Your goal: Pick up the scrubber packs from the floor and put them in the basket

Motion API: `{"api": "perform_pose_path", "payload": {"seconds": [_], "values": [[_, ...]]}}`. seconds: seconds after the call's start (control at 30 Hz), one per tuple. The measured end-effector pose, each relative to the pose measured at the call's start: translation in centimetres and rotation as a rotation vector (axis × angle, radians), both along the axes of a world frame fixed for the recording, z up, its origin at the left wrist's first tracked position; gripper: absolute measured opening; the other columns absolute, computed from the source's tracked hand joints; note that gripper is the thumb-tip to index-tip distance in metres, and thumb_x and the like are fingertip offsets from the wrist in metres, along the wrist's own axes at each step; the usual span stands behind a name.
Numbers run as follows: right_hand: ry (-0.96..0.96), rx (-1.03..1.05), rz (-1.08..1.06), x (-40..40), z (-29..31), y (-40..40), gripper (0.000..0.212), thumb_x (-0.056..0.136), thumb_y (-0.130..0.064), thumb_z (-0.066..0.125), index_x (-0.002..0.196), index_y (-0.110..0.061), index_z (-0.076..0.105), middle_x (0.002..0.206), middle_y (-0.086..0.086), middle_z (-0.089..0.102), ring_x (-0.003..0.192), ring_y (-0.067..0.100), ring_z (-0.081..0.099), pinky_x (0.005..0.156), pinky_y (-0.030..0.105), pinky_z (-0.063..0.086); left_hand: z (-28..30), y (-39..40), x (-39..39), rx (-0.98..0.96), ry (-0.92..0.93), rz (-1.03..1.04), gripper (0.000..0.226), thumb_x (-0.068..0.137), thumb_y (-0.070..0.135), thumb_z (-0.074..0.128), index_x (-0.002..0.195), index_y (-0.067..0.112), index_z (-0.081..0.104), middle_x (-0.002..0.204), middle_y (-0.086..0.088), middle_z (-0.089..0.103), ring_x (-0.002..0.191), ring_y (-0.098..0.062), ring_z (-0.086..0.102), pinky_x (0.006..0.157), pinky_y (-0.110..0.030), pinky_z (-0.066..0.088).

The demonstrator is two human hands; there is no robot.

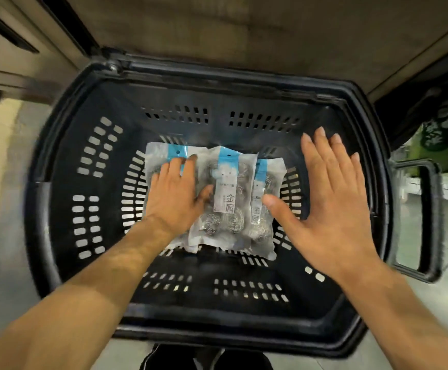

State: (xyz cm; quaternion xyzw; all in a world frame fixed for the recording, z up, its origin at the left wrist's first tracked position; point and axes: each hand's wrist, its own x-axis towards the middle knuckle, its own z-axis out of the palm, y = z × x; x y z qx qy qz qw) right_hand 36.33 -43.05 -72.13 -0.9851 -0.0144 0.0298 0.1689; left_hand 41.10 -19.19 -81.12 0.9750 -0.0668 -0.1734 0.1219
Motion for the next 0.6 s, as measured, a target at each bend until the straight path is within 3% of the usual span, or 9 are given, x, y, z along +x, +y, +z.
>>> {"api": "perform_pose_path", "payload": {"seconds": [0.1, 0.27, 0.43, 0.6], "values": [[0.030, -0.044, 0.029, -0.1, 3.9, 1.0, 0.095, 0.094, -0.077, 0.031, 0.165, -0.016, 0.015, 0.174, 0.003, 0.009, 0.161, 0.022, 0.001, 0.130, 0.047, 0.001, 6.3, 2.1, 0.1, -0.046, -0.164, -0.099, 0.068, 0.100, 0.054, 0.040, 0.152, 0.010, 0.041, 0.154, -0.018, 0.045, 0.141, -0.038, 0.042, 0.114, -0.055, 0.035], [-0.007, -0.091, 0.086, 0.2, 13.4, 3.1, 0.096, 0.095, -0.080, 0.022, 0.164, -0.014, 0.023, 0.172, 0.007, 0.016, 0.160, 0.026, 0.009, 0.129, 0.043, -0.002, 19.6, 4.7, -0.3, -0.061, -0.363, -0.148, 0.076, 0.100, 0.062, 0.034, 0.159, 0.015, 0.035, 0.167, -0.015, 0.029, 0.156, -0.034, 0.021, 0.125, -0.056, 0.012], [-0.073, -0.060, 0.114, 0.8, 26.3, 6.0, 0.092, 0.095, -0.075, 0.034, 0.163, -0.014, 0.024, 0.172, 0.009, 0.020, 0.160, 0.028, 0.011, 0.129, 0.049, 0.003, 36.0, 6.6, -1.7, -0.004, -0.440, -0.068, 0.087, 0.095, 0.074, 0.031, 0.161, 0.017, 0.032, 0.169, -0.016, 0.023, 0.158, -0.036, 0.015, 0.125, -0.061, 0.008], [-0.130, -0.072, 0.209, 0.7, 39.8, 8.8, 0.094, 0.095, -0.078, 0.030, 0.163, -0.014, 0.024, 0.172, 0.009, 0.020, 0.160, 0.030, 0.013, 0.128, 0.052, 0.006, 50.8, 9.0, -4.7, -0.001, -0.464, 0.127, 0.091, 0.092, 0.078, 0.030, 0.163, 0.022, 0.028, 0.171, -0.012, 0.020, 0.159, -0.031, 0.013, 0.126, -0.059, 0.009]]}}
